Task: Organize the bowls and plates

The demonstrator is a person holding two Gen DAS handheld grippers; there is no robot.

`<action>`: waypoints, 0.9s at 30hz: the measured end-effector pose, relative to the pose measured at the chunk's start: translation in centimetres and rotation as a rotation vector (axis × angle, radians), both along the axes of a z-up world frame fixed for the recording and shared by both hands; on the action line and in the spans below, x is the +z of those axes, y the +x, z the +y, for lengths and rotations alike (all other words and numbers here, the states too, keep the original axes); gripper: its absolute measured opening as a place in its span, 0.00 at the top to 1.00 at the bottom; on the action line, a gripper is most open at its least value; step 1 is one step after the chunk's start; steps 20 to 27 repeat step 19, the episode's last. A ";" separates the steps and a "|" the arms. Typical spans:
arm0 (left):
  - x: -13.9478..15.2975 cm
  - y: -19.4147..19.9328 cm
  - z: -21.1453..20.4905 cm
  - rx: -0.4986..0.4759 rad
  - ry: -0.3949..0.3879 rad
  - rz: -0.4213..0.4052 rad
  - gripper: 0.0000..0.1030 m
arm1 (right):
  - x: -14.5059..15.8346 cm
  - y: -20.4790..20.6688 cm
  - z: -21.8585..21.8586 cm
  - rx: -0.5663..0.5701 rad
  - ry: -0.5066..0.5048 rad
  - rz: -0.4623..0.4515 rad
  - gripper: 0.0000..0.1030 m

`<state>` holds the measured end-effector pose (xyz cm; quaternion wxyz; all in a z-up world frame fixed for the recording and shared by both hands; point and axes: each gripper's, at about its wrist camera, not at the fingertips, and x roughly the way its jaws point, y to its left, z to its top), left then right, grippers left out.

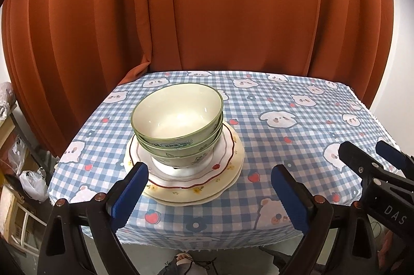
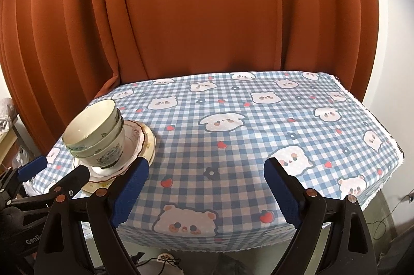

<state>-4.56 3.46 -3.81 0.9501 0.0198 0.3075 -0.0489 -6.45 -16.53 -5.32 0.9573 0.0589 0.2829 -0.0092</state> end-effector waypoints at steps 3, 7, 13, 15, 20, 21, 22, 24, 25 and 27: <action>0.0 0.0 0.0 0.001 0.000 0.001 0.06 | 0.0 0.0 -0.1 0.001 0.000 0.000 0.10; 0.0 -0.1 0.0 0.000 0.001 0.000 0.05 | 0.0 0.0 -0.2 0.001 0.001 0.002 0.10; 0.0 -0.1 0.0 0.004 0.006 0.000 0.05 | 0.0 0.0 -0.2 0.001 0.001 0.003 0.10; 0.1 -0.2 0.0 0.005 0.004 0.000 0.04 | 0.0 0.0 -0.1 0.001 -0.001 0.003 0.10; 0.2 -0.2 0.0 0.008 0.004 -0.004 0.03 | 0.0 -0.1 -0.3 -0.001 0.000 0.002 0.10; 0.2 -0.2 0.0 0.008 0.004 -0.004 0.03 | 0.0 -0.1 -0.3 -0.001 0.000 0.002 0.10; 0.2 -0.2 0.0 0.008 0.004 -0.004 0.03 | 0.0 -0.1 -0.3 -0.001 0.000 0.002 0.10; 0.2 -0.2 0.0 0.008 0.004 -0.004 0.03 | 0.0 -0.1 -0.3 -0.001 0.000 0.002 0.10; 0.2 -0.2 0.0 0.008 0.004 -0.004 0.03 | 0.0 -0.1 -0.3 -0.001 0.000 0.002 0.10; 0.2 -0.2 0.0 0.008 0.004 -0.004 0.03 | 0.0 -0.1 -0.3 -0.001 0.000 0.002 0.10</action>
